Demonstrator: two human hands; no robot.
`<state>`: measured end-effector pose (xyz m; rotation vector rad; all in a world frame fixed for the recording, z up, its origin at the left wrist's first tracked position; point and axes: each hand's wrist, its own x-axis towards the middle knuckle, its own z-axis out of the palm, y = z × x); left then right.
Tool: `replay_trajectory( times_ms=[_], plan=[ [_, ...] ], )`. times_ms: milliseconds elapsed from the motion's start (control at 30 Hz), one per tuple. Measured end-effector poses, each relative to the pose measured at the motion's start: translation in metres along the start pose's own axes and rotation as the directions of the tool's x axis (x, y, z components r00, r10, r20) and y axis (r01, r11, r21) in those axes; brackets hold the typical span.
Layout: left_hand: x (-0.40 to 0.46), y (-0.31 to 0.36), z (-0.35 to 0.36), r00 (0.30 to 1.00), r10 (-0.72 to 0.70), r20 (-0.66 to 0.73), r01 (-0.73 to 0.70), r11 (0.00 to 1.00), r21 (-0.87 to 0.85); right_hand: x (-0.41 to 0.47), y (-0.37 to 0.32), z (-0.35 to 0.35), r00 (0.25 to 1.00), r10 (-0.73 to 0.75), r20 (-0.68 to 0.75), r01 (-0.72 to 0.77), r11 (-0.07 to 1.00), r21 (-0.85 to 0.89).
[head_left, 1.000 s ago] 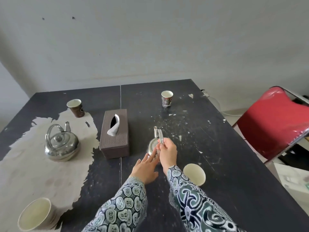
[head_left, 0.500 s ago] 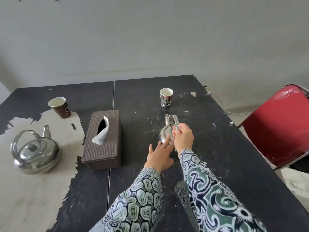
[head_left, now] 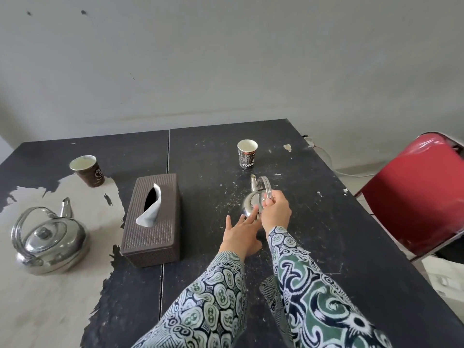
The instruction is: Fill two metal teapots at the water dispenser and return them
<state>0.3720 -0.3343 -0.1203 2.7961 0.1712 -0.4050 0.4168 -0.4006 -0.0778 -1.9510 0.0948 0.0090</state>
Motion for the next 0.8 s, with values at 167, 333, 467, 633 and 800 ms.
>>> replay_trajectory(
  times_ms=[167,333,467,633,800],
  plan=[
    [0.001,0.0,0.0,1.0,0.021,0.008,-0.021,0.999,-0.044,0.002,0.001,0.001,1.0,0.0,-0.018,-0.001,1.0,-0.026],
    [0.007,0.01,0.005,1.0,-0.019,0.017,0.021,0.996,-0.085,0.008,-0.003,-0.001,1.0,0.017,-0.011,-0.018,0.999,-0.037],
    [0.01,0.019,0.004,0.999,-0.032,0.012,0.033,0.997,-0.07,0.008,-0.009,-0.007,0.998,0.065,0.024,-0.063,0.996,-0.056],
    [-0.018,0.012,-0.014,0.998,-0.036,-0.052,0.034,0.999,-0.027,-0.007,-0.015,-0.016,0.981,0.179,0.077,-0.175,0.983,-0.048],
    [-0.067,-0.001,-0.056,0.976,-0.148,-0.158,0.14,0.988,-0.058,-0.029,-0.049,-0.034,0.968,0.247,0.039,-0.234,0.95,-0.207]
  ],
)
